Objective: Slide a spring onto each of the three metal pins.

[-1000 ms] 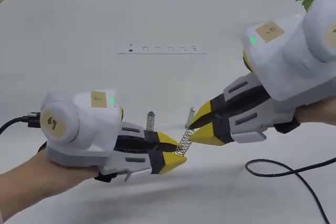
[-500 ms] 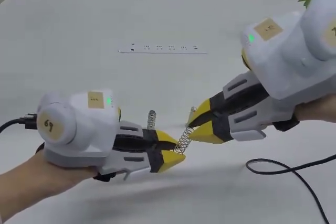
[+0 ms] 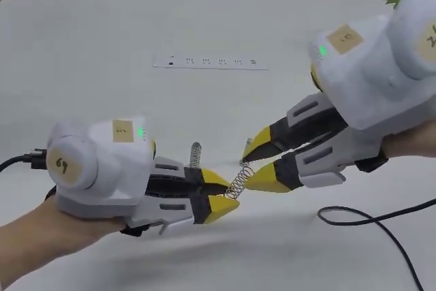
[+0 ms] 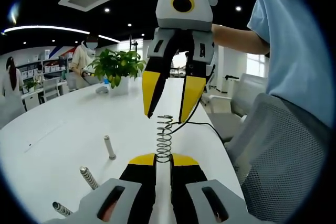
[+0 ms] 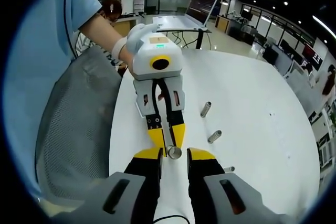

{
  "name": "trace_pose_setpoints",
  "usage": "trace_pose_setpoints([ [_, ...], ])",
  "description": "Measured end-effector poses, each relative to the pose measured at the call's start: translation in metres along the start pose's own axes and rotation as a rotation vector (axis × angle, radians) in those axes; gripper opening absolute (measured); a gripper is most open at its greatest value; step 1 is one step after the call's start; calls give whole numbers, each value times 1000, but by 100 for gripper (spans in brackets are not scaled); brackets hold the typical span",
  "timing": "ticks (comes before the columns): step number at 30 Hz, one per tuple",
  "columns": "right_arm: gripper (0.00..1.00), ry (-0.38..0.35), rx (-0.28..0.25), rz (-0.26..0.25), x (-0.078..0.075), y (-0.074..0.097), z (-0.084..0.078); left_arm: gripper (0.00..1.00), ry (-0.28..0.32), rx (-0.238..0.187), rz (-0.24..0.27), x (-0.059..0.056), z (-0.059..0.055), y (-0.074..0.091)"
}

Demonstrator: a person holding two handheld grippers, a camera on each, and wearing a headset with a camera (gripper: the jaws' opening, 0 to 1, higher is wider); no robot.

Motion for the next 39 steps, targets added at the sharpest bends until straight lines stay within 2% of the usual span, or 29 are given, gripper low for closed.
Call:
trace_pose_setpoints([
  [11,23,59,63,36,-3,1,-3,1,-2,17,2,0,-1,4],
  [23,20,135,107,108,2,-12,0,1,-7,29,4,-4,-1,6],
  [30,17,143,119,141,7,-17,-2,1,-11,31,-1,-6,0,8],
  [39,15,141,126,156,11,-23,-6,1,-9,40,-8,-8,-2,8],
])
Point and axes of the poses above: the centre of the closed fingertips' face, and the gripper's own axes: y roughly backward along the fingers, x roughly to its left, z roughly out of its top, the point moved 2 cm from there along y, roughly backward along the fingers, and after that the axes turned 7 degrees about -x, right-handed, at the moved point
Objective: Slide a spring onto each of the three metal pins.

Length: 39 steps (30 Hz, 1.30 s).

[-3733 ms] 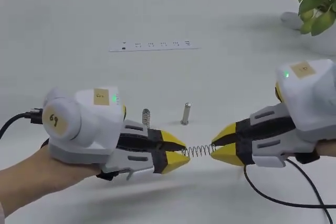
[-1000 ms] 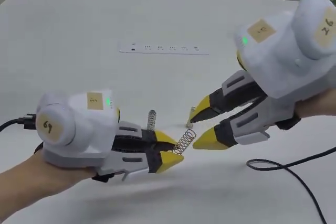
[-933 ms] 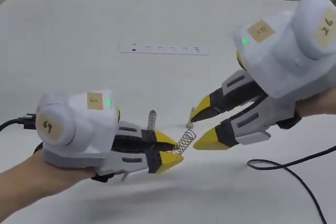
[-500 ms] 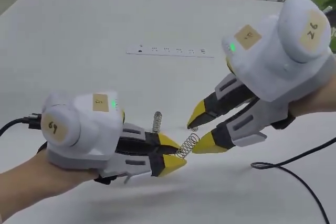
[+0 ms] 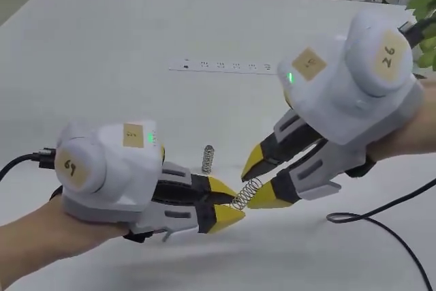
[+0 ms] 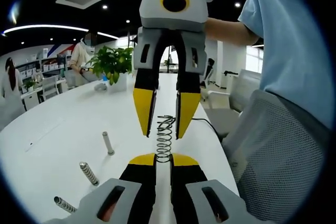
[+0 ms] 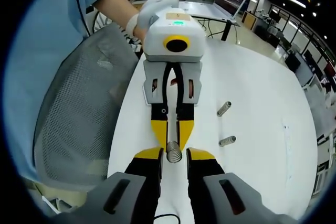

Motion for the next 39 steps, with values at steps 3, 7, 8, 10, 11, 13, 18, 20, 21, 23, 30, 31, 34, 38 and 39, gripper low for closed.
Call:
trace_pose_setpoints([
  [3,14,-6,0,7,1,-2,-1,1,1,-3,1,0,0,-1],
  [7,14,-15,0,6,1,-4,-2,1,2,-3,-2,0,0,-2],
  [8,14,-15,0,6,1,-4,-3,1,1,-1,-2,0,0,-2],
  [10,13,-14,-1,8,1,-4,-2,1,2,-1,-3,0,0,-2],
  [11,13,-17,-2,9,1,-5,-2,1,3,-3,-3,0,0,-2],
  [13,13,-16,-1,10,1,-5,-3,1,3,-4,0,0,0,-2],
  [18,12,-15,-1,12,1,-7,-2,1,2,-4,1,1,1,-1],
  [20,11,-11,0,10,1,-7,-2,1,2,-4,2,1,1,-1],
  [21,10,-10,0,10,0,-8,-2,1,3,-4,1,1,1,-1],
  [23,9,-10,1,10,0,-8,-3,1,2,-1,0,1,0,0],
  [30,8,-14,7,16,1,-8,-5,2,4,2,0,2,-1,-1],
  [31,8,-16,7,15,1,-8,-5,2,4,2,0,2,-1,-1],
  [34,8,-26,6,14,1,-8,-5,2,6,2,2,2,-1,-1],
  [38,8,-31,10,15,2,-8,-6,2,8,2,1,2,-1,-2],
  [39,8,-32,11,14,1,-9,-6,2,7,2,4,2,-1,-2],
])
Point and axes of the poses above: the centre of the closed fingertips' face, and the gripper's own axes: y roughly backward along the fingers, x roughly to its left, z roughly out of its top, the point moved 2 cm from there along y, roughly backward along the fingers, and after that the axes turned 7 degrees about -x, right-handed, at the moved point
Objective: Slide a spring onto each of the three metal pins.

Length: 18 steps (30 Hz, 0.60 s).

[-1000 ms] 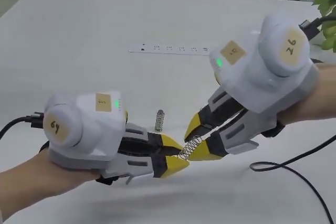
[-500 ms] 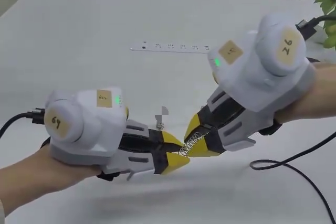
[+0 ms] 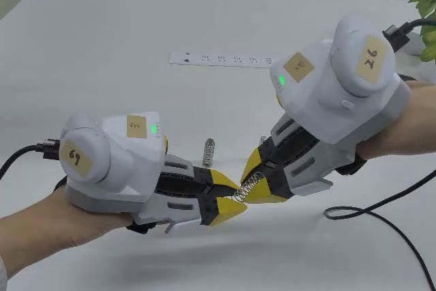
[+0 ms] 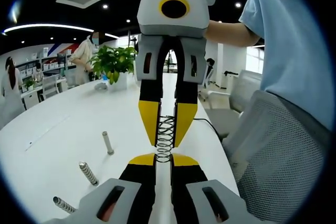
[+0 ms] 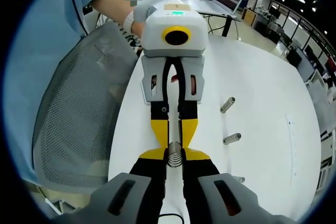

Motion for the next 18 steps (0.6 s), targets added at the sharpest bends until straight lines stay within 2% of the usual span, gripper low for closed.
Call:
trace_pose_setpoints([
  [15,8,-7,11,6,-1,1,-2,3,6,-3,8,2,0,-2],
  [18,8,-7,15,5,-2,2,-3,8,9,-1,11,2,0,-2],
])
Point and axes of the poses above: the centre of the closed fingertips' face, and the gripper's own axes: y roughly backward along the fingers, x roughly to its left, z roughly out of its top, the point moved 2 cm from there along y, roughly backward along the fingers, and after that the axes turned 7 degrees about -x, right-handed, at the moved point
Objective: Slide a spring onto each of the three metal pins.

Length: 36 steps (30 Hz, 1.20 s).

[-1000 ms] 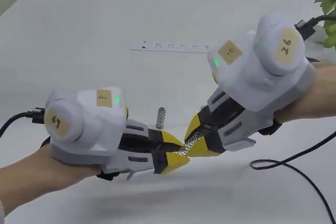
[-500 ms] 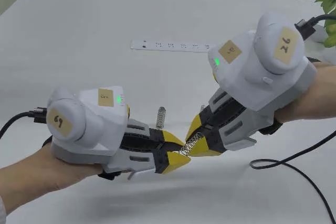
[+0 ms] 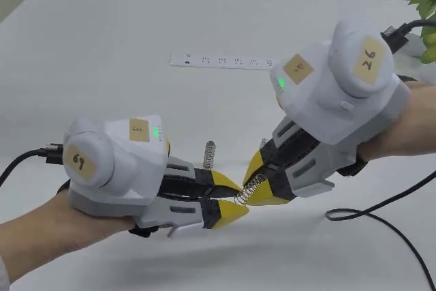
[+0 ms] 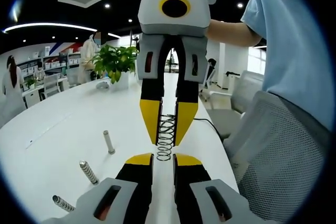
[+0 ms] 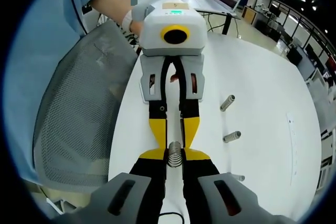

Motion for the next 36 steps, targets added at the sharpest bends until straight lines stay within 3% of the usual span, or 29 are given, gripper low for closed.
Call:
trace_pose_setpoints([
  [18,8,-11,11,-3,-2,0,-6,41,33,-21,58,-3,-2,6],
  [30,8,-12,13,0,-3,-1,-7,67,94,-42,142,-1,-7,19],
  [34,8,-9,17,2,-4,-2,-7,77,111,-35,166,0,-10,23],
  [36,8,-9,17,4,-4,-2,-8,78,98,-13,184,2,-14,26],
])
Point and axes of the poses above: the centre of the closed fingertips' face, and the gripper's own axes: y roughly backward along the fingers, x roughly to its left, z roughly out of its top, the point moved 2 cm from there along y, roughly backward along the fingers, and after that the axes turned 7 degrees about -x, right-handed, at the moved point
